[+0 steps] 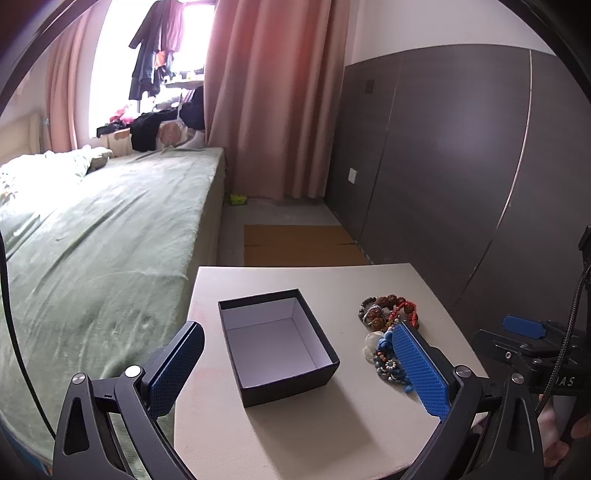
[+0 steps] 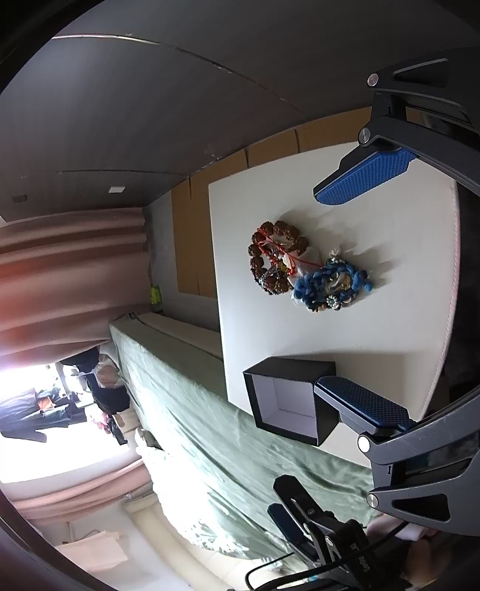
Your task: Organize jewelry
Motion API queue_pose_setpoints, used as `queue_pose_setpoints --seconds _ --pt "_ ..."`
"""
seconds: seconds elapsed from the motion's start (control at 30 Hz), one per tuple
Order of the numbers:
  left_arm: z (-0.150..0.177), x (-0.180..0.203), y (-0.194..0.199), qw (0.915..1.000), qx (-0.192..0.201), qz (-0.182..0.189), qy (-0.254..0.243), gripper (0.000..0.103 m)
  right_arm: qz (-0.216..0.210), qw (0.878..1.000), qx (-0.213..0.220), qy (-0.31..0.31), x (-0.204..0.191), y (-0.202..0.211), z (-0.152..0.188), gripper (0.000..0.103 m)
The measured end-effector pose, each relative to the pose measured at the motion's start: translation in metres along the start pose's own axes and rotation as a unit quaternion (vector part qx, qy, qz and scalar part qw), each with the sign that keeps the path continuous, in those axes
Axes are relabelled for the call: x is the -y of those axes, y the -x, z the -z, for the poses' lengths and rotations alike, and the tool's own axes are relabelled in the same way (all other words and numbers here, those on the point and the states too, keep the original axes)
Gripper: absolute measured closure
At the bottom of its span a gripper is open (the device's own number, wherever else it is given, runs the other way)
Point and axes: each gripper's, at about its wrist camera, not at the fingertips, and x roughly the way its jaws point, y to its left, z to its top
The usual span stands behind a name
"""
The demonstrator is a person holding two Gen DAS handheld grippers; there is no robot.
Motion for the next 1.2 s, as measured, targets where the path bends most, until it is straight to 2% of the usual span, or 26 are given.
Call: queue_pose_setpoints --seconds 1.2 --pt "0.0043 0.0073 0.0063 0.9996 0.002 0.025 -0.011 0.001 0.01 1.0 0.004 -0.008 0.0101 0.0019 0.0021 0.009"
